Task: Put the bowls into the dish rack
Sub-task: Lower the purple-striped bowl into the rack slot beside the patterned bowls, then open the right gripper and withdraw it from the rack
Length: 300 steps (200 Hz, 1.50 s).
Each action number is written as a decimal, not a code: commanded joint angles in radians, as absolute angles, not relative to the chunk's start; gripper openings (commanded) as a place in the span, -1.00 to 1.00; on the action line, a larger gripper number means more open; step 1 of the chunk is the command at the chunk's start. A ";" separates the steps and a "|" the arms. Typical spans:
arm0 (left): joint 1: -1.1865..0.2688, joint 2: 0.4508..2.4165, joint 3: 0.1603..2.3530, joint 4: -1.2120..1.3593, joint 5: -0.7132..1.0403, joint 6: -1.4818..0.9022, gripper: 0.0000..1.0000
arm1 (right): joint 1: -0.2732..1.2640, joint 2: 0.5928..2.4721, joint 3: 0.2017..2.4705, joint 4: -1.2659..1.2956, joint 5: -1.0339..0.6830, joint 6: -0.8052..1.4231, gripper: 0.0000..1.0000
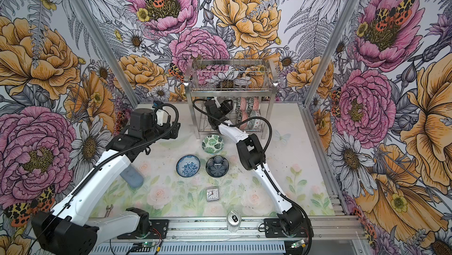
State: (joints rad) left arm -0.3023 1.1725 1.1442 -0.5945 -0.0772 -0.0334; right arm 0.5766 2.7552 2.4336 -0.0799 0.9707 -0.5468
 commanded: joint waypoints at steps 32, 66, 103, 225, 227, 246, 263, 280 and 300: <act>-0.291 1.172 1.135 -0.572 -0.054 -0.023 0.97 | 0.575 2.592 2.346 -0.080 0.931 -0.486 0.80; -0.291 1.171 1.136 -0.571 -0.054 -0.023 0.97 | 0.576 2.490 2.219 -0.081 0.887 -0.430 0.98; -0.291 1.173 1.135 -0.571 -0.056 -0.023 0.97 | 0.577 2.364 2.034 -0.043 0.827 -0.383 1.00; -0.293 1.186 1.138 -0.571 -0.047 -0.040 0.97 | 0.653 1.902 1.398 0.130 0.615 -0.261 1.00; -0.293 1.187 1.139 -0.571 -0.048 -0.041 0.97 | 0.652 1.890 1.390 0.126 0.607 -0.254 1.00; -0.310 1.195 1.142 -0.567 -0.046 -0.066 0.97 | 0.650 1.796 1.320 0.076 0.515 -0.186 1.00; -0.342 1.215 1.145 -0.569 -0.043 -0.089 0.97 | 0.642 1.715 1.270 0.026 0.437 -0.124 1.00; -0.383 1.226 1.140 -0.566 -0.070 -0.113 0.97 | 0.623 1.643 1.221 -0.016 0.363 -0.067 0.99; -0.430 1.232 1.124 -0.555 -0.119 -0.136 0.97 | 0.589 1.573 1.162 -0.032 0.288 -0.010 0.99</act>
